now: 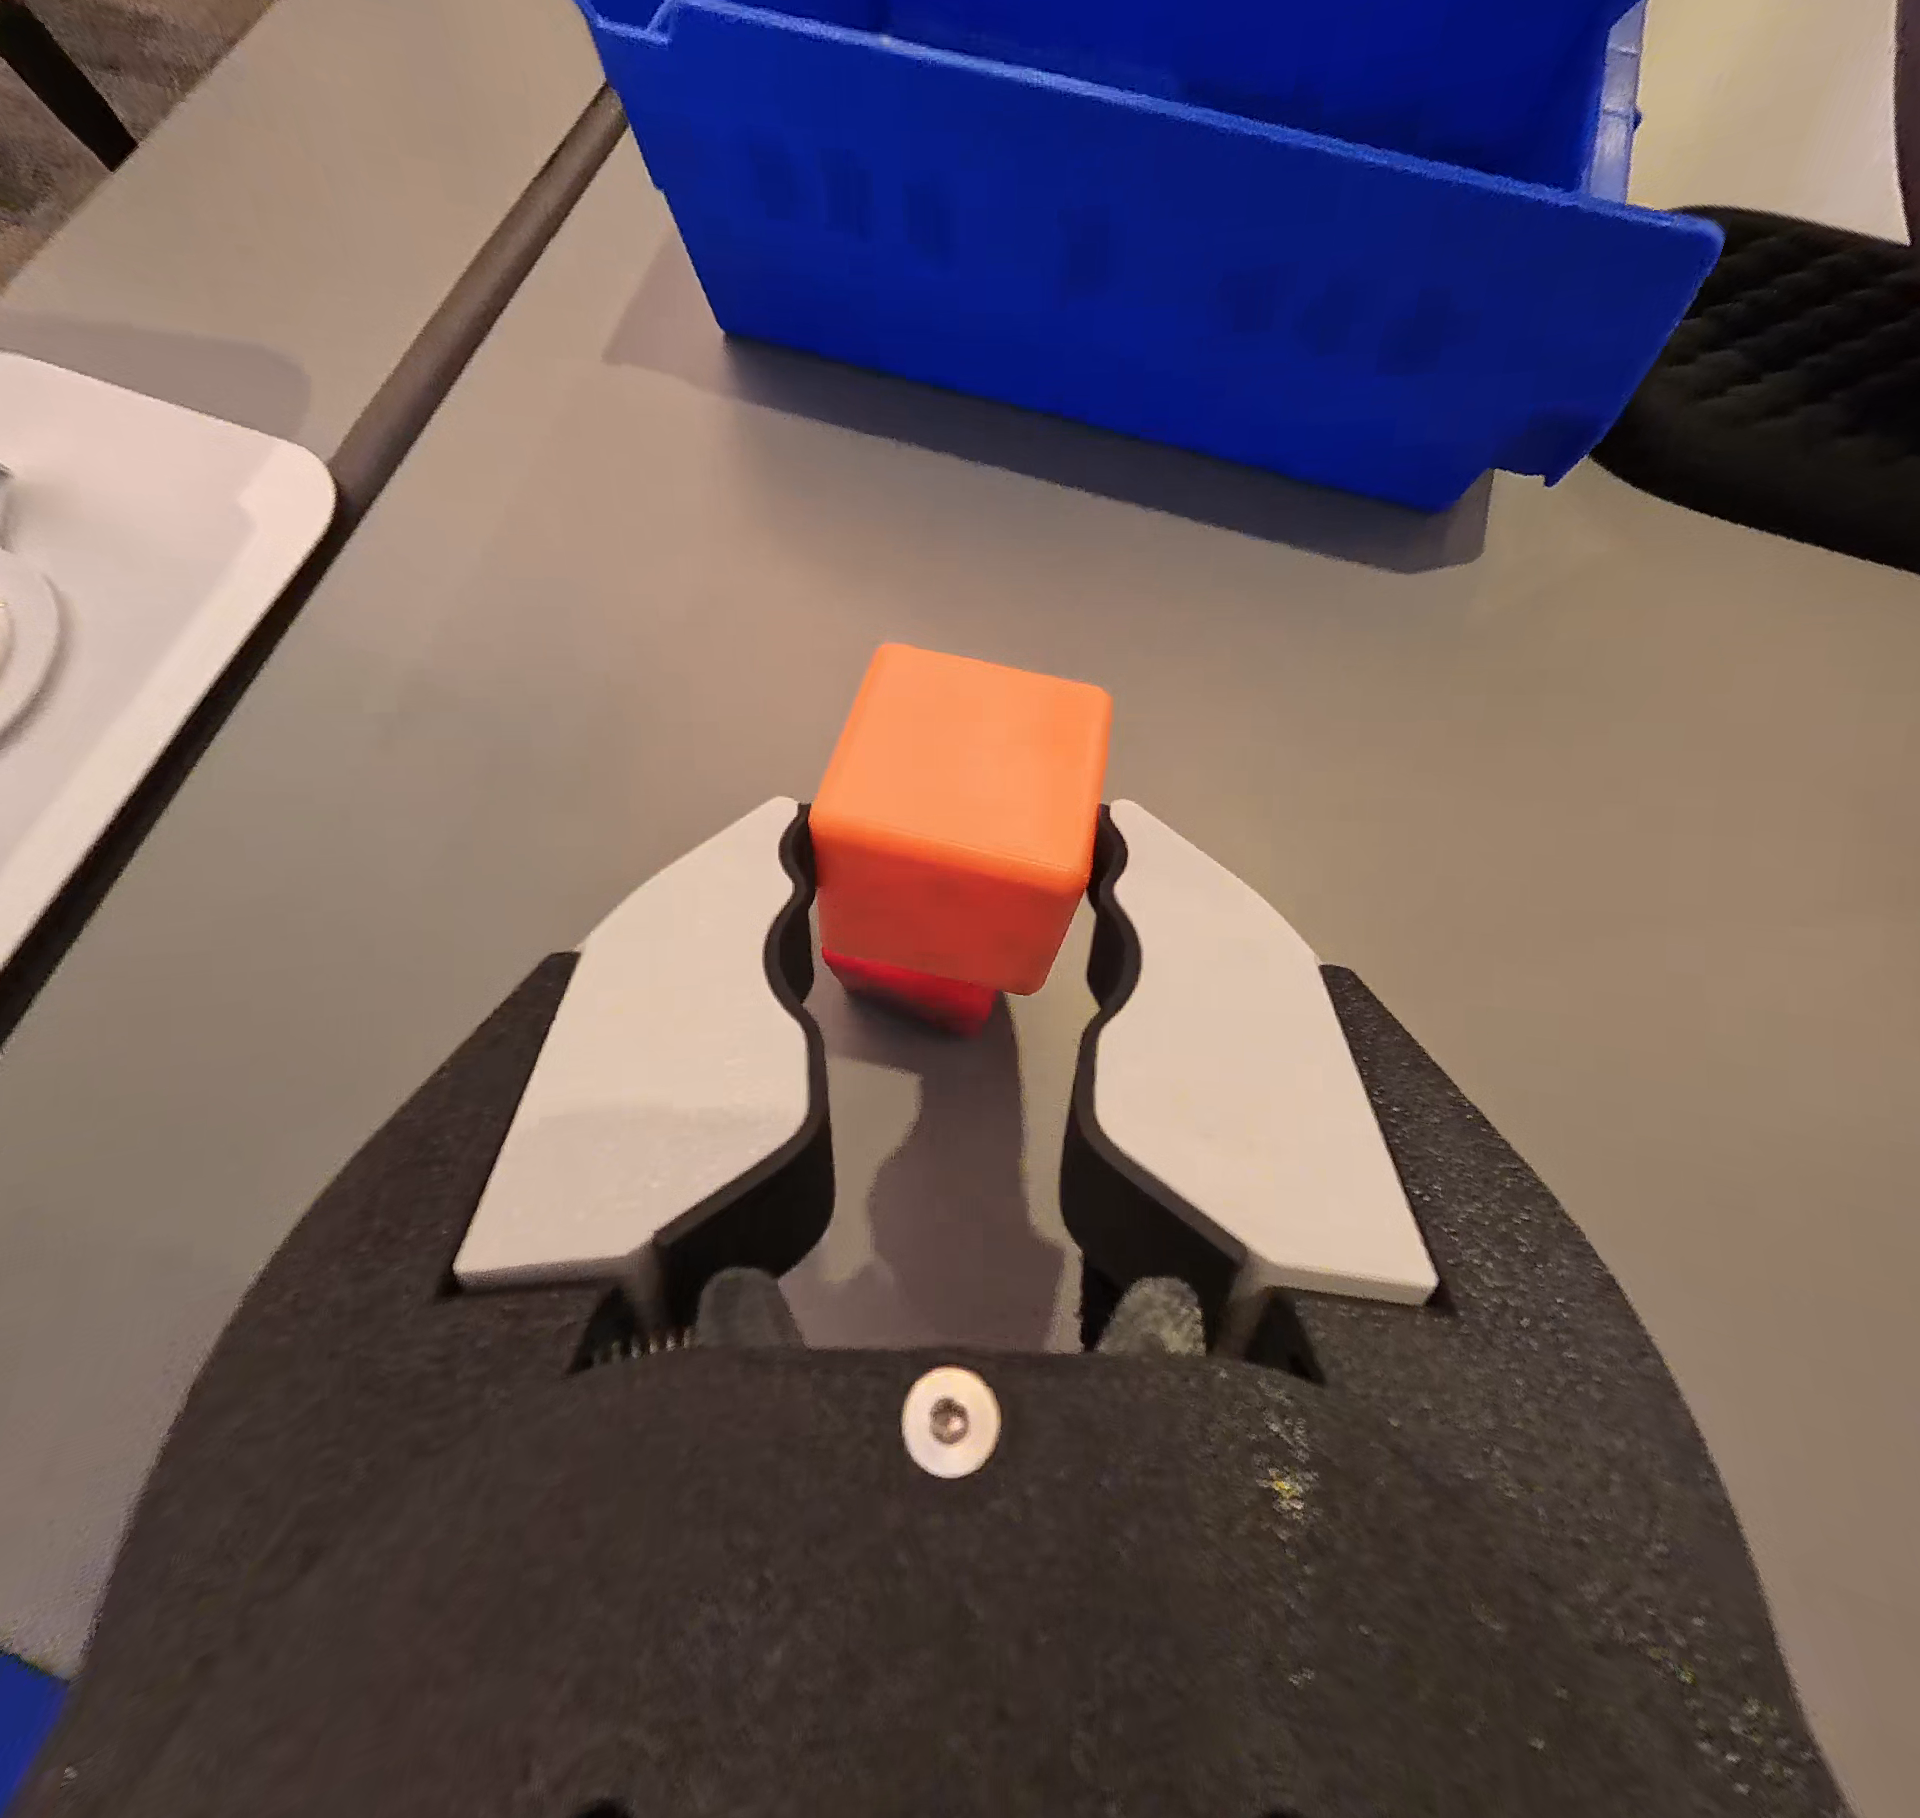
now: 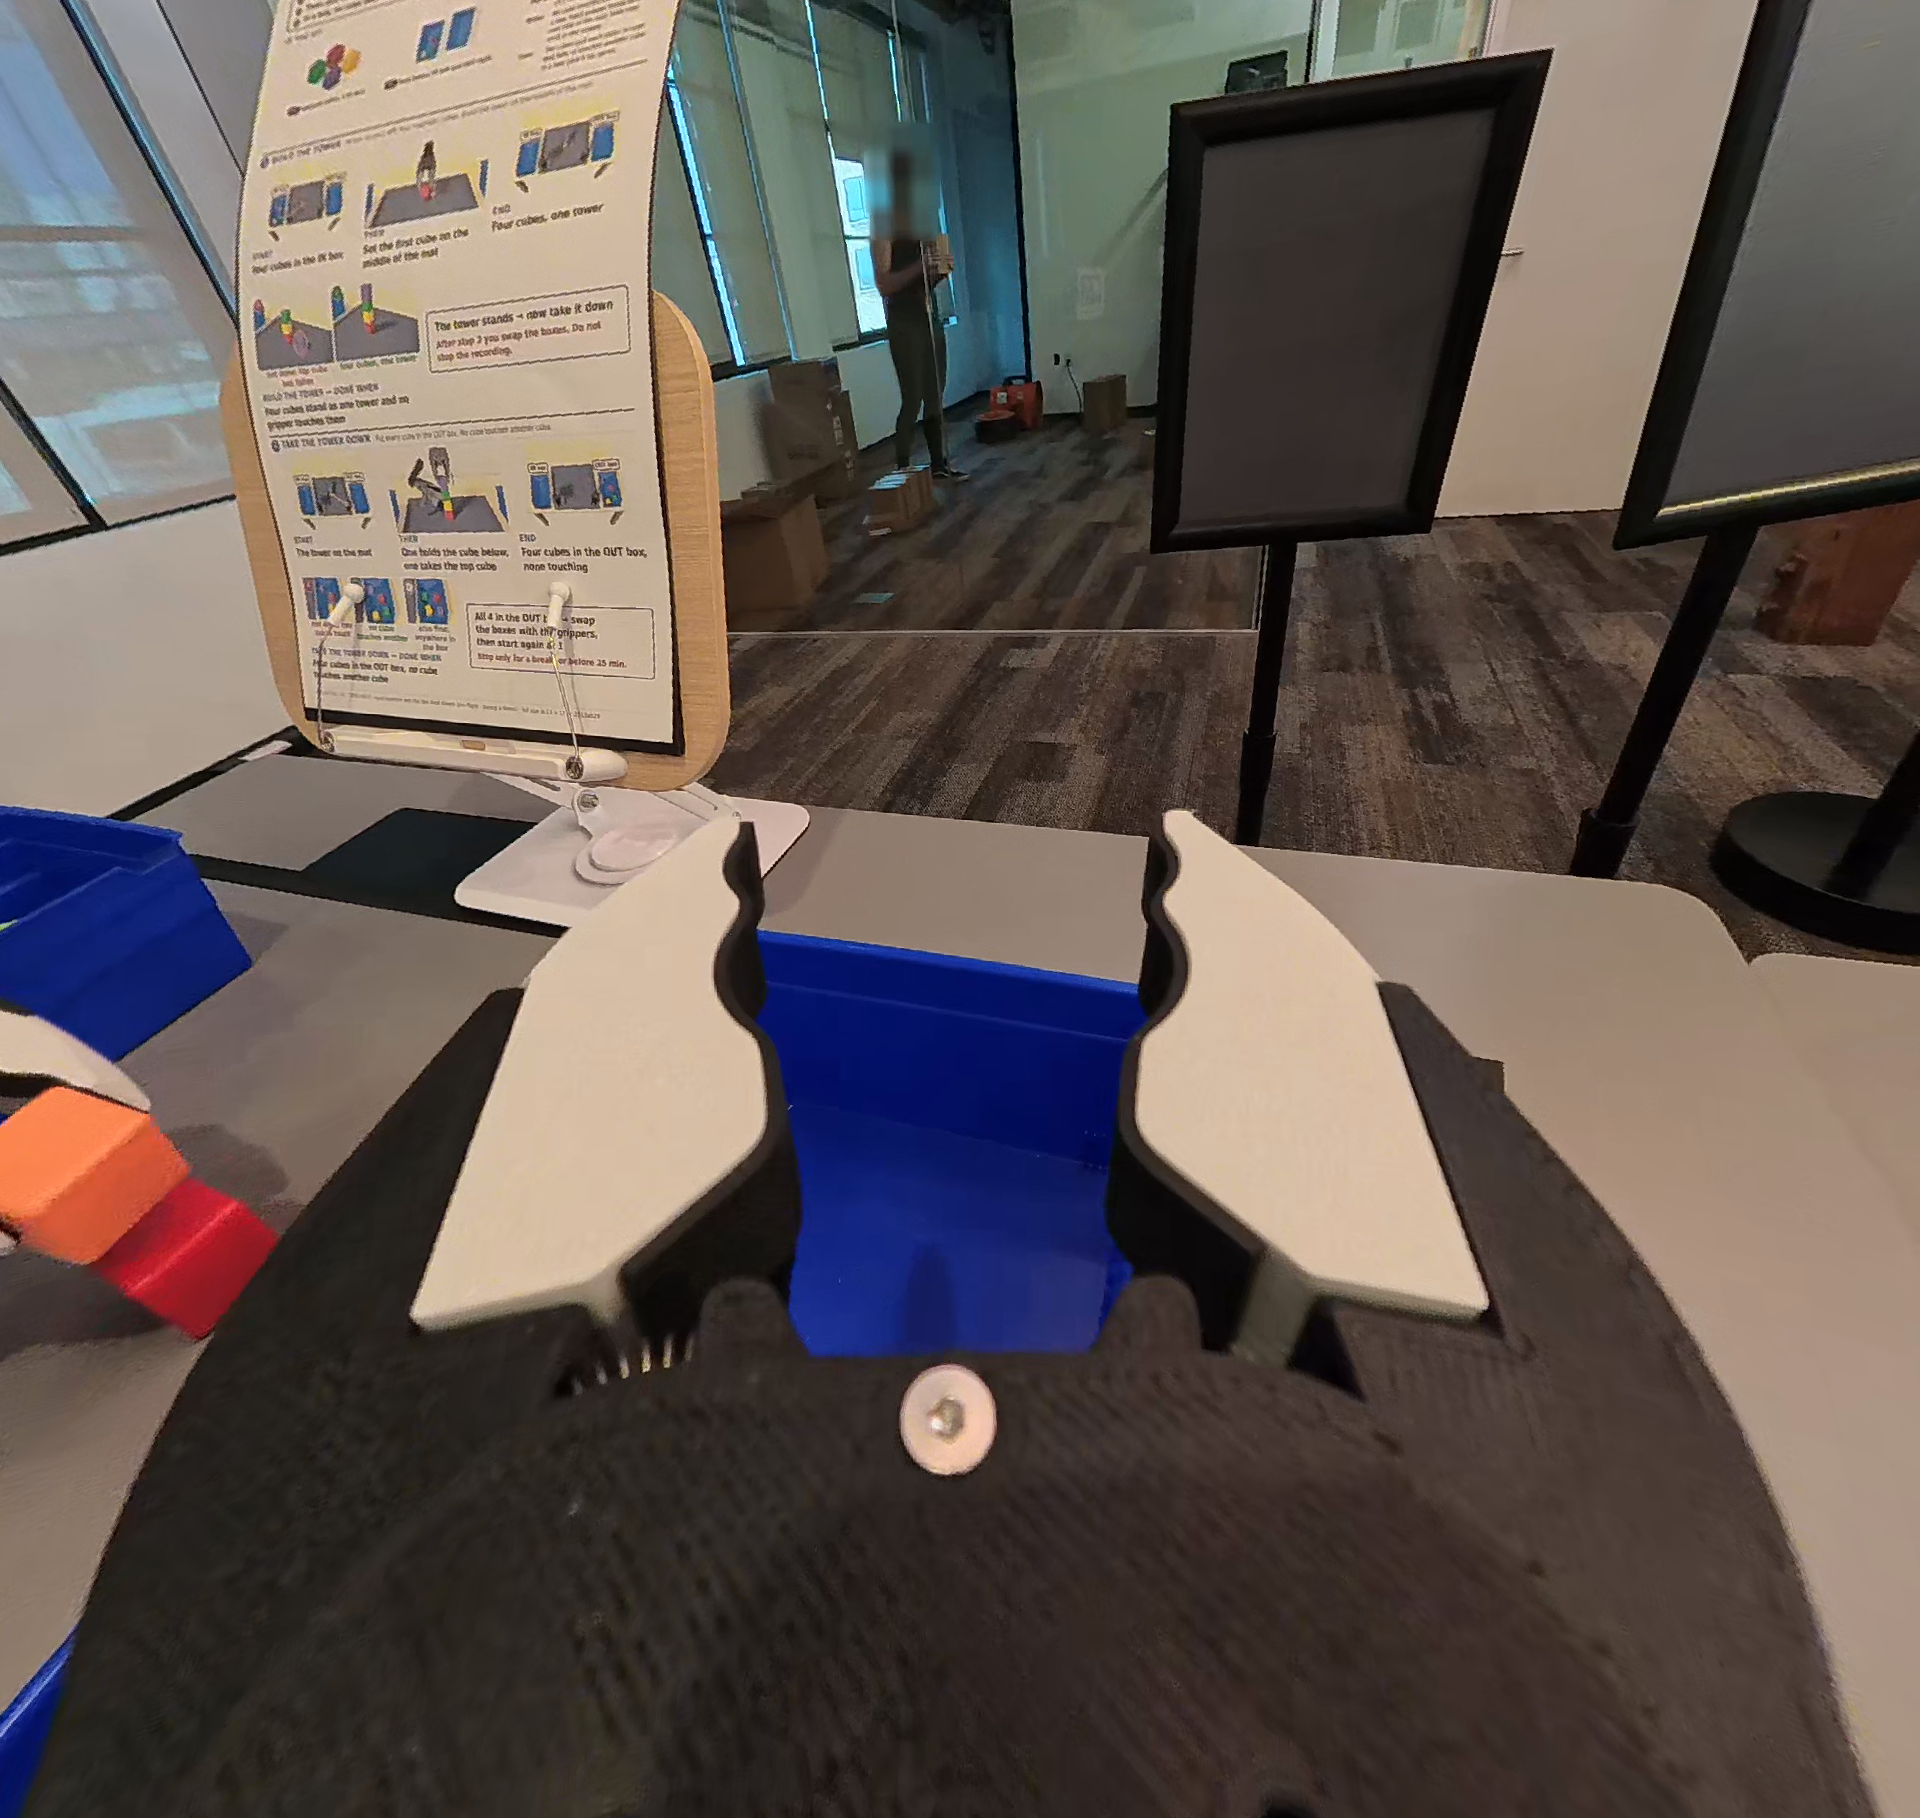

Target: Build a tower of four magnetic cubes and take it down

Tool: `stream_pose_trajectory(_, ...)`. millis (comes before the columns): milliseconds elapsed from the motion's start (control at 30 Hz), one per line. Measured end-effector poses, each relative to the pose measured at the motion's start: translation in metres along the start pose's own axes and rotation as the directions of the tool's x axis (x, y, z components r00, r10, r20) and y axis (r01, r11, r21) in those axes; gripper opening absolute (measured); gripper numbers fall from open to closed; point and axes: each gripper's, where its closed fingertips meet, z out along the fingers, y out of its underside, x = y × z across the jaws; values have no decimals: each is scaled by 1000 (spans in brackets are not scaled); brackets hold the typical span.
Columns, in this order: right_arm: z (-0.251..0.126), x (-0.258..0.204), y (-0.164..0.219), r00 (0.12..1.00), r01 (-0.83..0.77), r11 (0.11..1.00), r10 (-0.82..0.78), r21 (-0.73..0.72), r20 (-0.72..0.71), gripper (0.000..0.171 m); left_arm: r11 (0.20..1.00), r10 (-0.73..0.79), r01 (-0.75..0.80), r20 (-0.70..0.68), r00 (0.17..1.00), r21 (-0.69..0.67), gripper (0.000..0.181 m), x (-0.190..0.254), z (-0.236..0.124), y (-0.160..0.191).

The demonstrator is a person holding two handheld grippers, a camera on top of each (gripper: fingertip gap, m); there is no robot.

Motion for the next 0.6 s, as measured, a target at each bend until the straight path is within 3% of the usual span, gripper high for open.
stream_pose_trajectory(600,5,-3,7,1000,10,999,-9,-35,12,72,999,29,-29,-7,1000,-46,50,-4,16,10)
